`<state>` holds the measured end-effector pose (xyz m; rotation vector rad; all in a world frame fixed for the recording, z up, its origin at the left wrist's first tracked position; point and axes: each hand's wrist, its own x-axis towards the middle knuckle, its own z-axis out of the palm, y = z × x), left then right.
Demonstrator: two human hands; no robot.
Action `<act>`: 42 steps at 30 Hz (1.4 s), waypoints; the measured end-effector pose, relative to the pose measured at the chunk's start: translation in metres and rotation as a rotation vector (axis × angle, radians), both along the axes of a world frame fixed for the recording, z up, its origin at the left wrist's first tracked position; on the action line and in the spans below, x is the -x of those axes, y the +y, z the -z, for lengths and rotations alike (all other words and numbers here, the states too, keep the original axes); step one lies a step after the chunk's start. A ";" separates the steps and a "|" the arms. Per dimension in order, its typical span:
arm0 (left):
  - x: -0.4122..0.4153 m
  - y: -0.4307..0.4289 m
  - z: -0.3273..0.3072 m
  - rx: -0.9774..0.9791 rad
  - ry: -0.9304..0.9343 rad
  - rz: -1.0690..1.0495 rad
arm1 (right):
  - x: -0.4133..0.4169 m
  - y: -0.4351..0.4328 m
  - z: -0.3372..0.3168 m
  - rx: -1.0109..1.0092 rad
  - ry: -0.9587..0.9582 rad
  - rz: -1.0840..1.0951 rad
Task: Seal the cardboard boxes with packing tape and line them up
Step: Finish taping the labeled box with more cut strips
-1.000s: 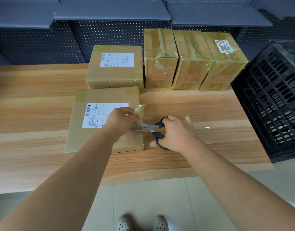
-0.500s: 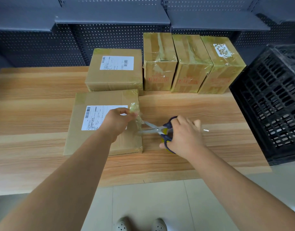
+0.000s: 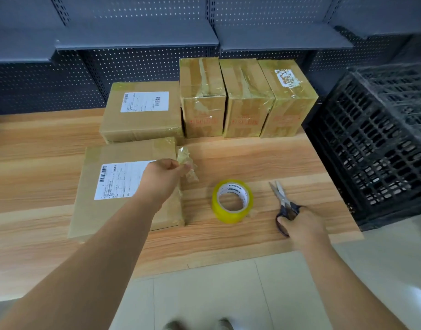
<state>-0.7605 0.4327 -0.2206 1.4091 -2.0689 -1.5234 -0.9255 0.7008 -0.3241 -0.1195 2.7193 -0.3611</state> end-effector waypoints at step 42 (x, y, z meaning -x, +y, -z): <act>-0.031 -0.002 0.058 0.701 -0.017 0.193 | 0.069 -0.085 0.027 0.320 0.234 -0.481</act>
